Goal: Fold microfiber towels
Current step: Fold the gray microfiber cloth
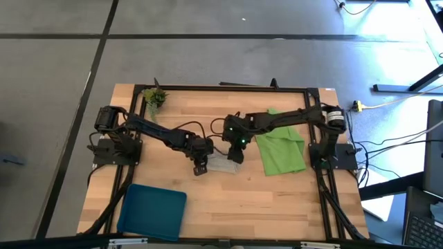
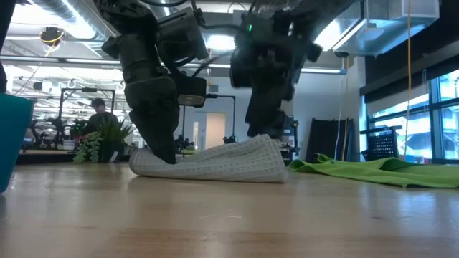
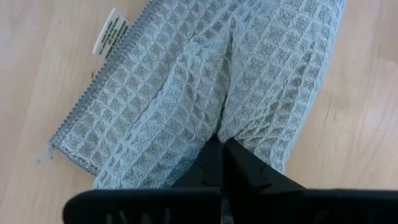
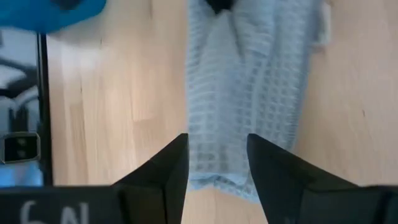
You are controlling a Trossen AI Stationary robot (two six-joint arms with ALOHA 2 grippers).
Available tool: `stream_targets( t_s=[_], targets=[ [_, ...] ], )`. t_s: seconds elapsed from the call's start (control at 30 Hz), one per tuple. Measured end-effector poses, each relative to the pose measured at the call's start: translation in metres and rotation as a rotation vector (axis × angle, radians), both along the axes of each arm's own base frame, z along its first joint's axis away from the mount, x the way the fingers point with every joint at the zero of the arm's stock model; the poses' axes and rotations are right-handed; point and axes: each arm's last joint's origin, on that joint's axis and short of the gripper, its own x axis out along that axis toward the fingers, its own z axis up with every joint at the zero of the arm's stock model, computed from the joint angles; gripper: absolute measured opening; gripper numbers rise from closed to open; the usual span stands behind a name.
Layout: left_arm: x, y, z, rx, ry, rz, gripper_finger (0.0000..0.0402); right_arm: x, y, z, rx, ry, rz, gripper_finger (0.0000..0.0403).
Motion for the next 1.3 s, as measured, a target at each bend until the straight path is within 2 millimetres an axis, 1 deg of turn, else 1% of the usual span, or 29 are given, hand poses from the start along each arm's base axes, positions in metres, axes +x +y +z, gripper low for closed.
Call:
stream_targets(
  t_s=[0.07,0.17,0.3,0.4,0.57,0.77,1.0,1.13,1.3],
  targets=[
    [0.000,0.001,0.000,-0.003,0.000,0.003,0.0000,-0.002,0.011,0.008,-0.054,-0.024,0.032,0.0163],
    [0.000,0.002,0.000,-0.007,0.000,0.005,0.0000,-0.003,0.028,0.012,-0.111,-0.067,0.103,0.0163],
    [0.000,0.002,0.000,-0.007,0.000,0.005,0.0000,-0.004,0.046,0.003,-0.135,-0.118,0.185,0.0163],
    [0.000,0.003,0.000,-0.009,-0.002,0.007,0.0000,-0.003,0.050,-0.010,-0.151,-0.130,0.206,0.0163],
    [0.000,0.003,0.000,-0.011,-0.002,0.010,0.0000,-0.006,0.047,-0.023,-0.164,-0.152,0.198,0.0163],
    [0.000,0.002,0.000,-0.026,-0.001,0.007,0.0000,-0.015,0.034,-0.038,-0.268,-0.098,0.112,0.0163],
    [0.000,0.002,0.000,-0.028,-0.004,0.011,0.0000,-0.024,0.024,-0.054,-0.263,-0.111,0.043,0.0163],
    [0.000,0.002,0.000,-0.025,-0.005,0.005,0.0001,-0.027,0.022,-0.058,-0.266,-0.123,0.045,0.0163],
    [0.001,0.002,0.000,-0.026,-0.013,0.009,0.0011,-0.027,0.022,-0.058,-0.270,-0.131,0.047,0.0163]
  ],
)
